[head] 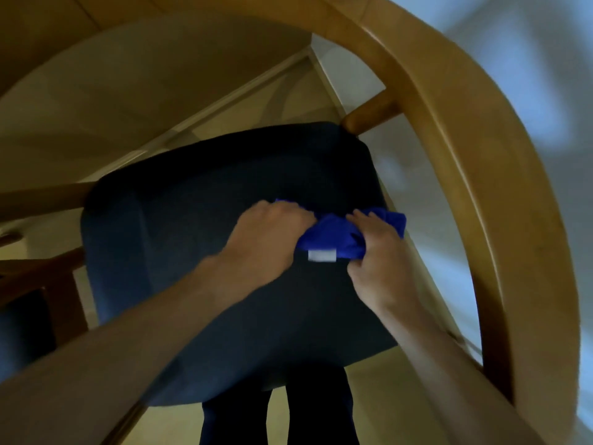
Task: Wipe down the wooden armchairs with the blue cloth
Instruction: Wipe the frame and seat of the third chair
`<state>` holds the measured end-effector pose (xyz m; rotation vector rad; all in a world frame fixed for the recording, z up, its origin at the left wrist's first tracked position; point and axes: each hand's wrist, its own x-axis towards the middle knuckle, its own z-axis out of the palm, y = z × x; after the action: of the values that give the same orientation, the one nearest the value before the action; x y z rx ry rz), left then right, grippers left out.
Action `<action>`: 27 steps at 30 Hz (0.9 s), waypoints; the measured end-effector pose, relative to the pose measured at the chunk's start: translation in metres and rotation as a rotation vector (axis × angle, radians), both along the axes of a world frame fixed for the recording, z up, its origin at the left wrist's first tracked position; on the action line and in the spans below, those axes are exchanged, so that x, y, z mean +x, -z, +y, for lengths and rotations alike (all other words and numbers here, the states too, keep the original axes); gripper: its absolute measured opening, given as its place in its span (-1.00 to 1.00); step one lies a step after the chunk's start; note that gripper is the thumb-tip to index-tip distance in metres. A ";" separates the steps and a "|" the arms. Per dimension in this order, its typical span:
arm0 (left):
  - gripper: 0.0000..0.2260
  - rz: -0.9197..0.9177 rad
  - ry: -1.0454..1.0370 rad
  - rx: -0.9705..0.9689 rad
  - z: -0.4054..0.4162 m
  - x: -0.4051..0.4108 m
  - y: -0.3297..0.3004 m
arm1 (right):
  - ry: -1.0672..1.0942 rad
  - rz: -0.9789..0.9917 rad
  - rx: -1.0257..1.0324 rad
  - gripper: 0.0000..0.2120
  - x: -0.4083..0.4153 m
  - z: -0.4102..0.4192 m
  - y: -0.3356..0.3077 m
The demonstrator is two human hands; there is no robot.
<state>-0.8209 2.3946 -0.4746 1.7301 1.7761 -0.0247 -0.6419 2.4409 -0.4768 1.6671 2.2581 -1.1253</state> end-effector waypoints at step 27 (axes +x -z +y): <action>-0.73 0.059 -0.117 0.027 0.132 -0.037 0.007 | 0.217 0.187 0.274 -0.64 -0.043 0.084 0.026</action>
<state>-0.8581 2.5265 -0.4817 1.6567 1.9254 -0.0020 -0.6846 2.5251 -0.5028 2.0306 2.4910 -1.0955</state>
